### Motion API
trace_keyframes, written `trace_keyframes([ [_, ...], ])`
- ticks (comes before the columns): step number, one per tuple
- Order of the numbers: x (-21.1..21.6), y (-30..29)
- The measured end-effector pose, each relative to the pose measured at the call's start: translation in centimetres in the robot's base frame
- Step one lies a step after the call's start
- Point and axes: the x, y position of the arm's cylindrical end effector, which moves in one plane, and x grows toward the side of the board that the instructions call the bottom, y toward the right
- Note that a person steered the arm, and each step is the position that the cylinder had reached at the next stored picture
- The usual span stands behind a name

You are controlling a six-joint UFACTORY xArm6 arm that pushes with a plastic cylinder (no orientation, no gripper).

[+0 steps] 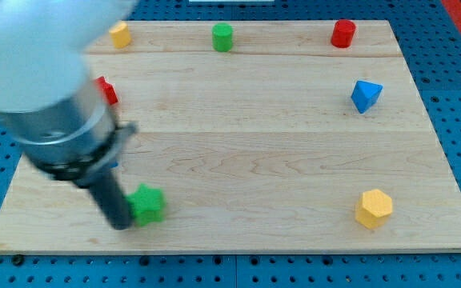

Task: Push the green star diagonal bottom left to the blue triangle

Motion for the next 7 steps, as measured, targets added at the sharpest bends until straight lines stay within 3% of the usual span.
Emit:
trace_keyframes([
  [1,-1.8,6.8],
  [2,-6.4,9.6],
  [6,-9.7,10.0],
  [7,-13.1,15.0],
])
